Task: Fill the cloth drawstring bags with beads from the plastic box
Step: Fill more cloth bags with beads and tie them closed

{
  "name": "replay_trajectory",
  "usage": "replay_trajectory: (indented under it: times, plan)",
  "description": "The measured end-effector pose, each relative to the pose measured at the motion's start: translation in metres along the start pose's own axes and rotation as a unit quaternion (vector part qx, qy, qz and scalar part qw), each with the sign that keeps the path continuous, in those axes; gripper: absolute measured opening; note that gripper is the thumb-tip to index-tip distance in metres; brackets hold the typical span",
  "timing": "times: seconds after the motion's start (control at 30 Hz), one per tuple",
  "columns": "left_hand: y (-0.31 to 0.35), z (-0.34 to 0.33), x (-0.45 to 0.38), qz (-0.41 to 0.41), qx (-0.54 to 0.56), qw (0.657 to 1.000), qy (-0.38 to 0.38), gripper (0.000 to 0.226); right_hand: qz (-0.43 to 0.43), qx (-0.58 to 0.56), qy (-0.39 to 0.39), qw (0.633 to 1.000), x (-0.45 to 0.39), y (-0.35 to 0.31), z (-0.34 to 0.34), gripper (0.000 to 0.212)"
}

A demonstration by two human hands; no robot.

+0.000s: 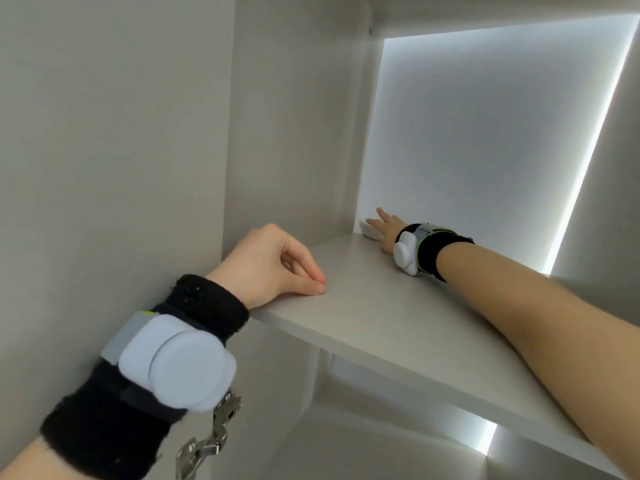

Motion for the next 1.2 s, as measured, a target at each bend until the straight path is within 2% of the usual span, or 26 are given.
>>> replay_trajectory:
  times: [0.2, 0.3, 0.4, 0.5, 0.6, 0.67, 0.77, 0.8, 0.87, 0.97, 1.1, 1.13, 1.17, 1.2]
  plan:
    - [0.011, 0.009, 0.014, -0.006, -0.043, 0.999, -0.027, 0.015, 0.014, 0.019, 0.048, 0.999, 0.038, -0.028, 0.025, 0.052]
    - [0.016, 0.011, 0.027, -0.026, -0.073, 0.996, -0.036, 0.023, 0.029, -0.078, 0.066, 0.994, 0.066, -0.045, 0.047, 0.042]
    - [0.023, 0.015, 0.050, -0.059, -0.099, 0.993, -0.018, 0.023, 0.038, -0.246, 0.068, 0.966, 0.111, -0.080, 0.075, 0.034]
    - [0.021, 0.027, 0.090, -0.075, -0.068, 0.994, 0.046, 0.024, 0.091, -0.409, 0.050, 0.906, 0.172, -0.123, 0.086, 0.026]
    - [0.006, 0.041, 0.138, -0.034, 0.006, 0.997, 0.063, 0.023, 0.176, -0.545, 0.056, 0.818, 0.234, -0.163, 0.070, 0.028]
    - [-0.002, 0.050, 0.167, 0.005, 0.039, 0.997, 0.062, 0.022, 0.240, -0.623, 0.042, 0.743, 0.273, -0.195, 0.055, 0.030]
    - [-0.006, 0.058, 0.215, 0.053, 0.035, 0.998, 0.030, 0.020, 0.309, -0.722, -0.060, 0.616, 0.329, -0.235, 0.023, 0.028]
    - [-0.008, 0.062, 0.235, 0.073, 0.025, 0.997, 0.026, 0.018, 0.326, -0.728, -0.102, 0.595, 0.344, -0.248, 0.011, 0.029]
    - [-0.012, 0.068, 0.278, 0.124, 0.008, 0.992, 0.027, 0.015, 0.359, -0.712, -0.179, 0.576, 0.369, -0.274, -0.014, 0.029]
    - [-0.016, 0.079, 0.362, 0.232, -0.005, 0.970, 0.075, 0.015, 0.407, -0.681, -0.273, 0.543, 0.404, -0.320, -0.051, 0.027]
    - [-0.004, 0.074, 0.489, 0.373, 0.006, 0.907, 0.195, 0.014, 0.427, -0.663, -0.394, 0.472, 0.465, -0.376, -0.109, 0.027]
    - [0.005, 0.070, 0.528, 0.408, -0.001, 0.888, 0.210, 0.015, 0.423, -0.654, -0.431, 0.456, 0.488, -0.390, -0.129, 0.026]
    - [0.003, 0.063, 0.540, 0.422, 0.012, 0.884, 0.199, 0.017, 0.409, -0.662, -0.435, 0.454, 0.490, -0.392, -0.140, 0.027]
    - [0.011, 0.055, 0.574, 0.458, 0.009, 0.864, 0.209, 0.019, 0.408, -0.647, -0.463, 0.447, 0.510, -0.406, -0.159, 0.028]
Point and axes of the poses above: each hand's wrist, its own x-axis away from the middle knuckle, its own z-axis out of the back of the hand, y = z × x, the point moved 5 cm from there along -x, towards the middle knuckle, and after that the axes turned 13 degrees about -x, right-handed, at the moved point
